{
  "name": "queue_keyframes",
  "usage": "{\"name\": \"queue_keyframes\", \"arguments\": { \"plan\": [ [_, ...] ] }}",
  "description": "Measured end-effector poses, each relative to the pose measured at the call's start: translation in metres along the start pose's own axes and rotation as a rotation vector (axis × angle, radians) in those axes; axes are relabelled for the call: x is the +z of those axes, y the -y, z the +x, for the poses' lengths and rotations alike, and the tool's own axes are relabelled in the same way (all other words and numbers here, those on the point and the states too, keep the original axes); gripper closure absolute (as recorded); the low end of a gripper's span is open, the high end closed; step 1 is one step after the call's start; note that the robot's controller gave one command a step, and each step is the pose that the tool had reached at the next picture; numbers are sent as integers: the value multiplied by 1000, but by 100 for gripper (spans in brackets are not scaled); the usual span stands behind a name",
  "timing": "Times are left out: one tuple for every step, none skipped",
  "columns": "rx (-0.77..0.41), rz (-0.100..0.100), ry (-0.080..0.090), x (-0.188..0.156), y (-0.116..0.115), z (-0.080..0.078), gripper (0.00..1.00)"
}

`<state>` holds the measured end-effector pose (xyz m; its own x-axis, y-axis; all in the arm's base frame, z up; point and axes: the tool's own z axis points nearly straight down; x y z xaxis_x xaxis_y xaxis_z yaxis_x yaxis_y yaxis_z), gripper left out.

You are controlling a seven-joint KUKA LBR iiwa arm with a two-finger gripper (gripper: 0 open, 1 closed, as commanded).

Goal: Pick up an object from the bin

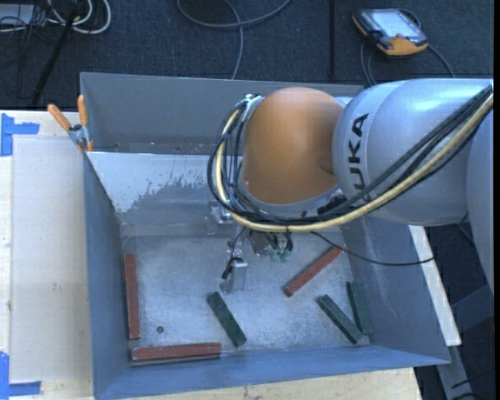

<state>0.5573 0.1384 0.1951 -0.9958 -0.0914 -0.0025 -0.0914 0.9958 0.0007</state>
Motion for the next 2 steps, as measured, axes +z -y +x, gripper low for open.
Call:
{"name": "queue_keyframes", "arguments": {
  "plan": [
    [60, 1, -5, 31, 37, 24, 0],
    [-13, 1, 2, 80, 53, 20, 0]
  ]
}}
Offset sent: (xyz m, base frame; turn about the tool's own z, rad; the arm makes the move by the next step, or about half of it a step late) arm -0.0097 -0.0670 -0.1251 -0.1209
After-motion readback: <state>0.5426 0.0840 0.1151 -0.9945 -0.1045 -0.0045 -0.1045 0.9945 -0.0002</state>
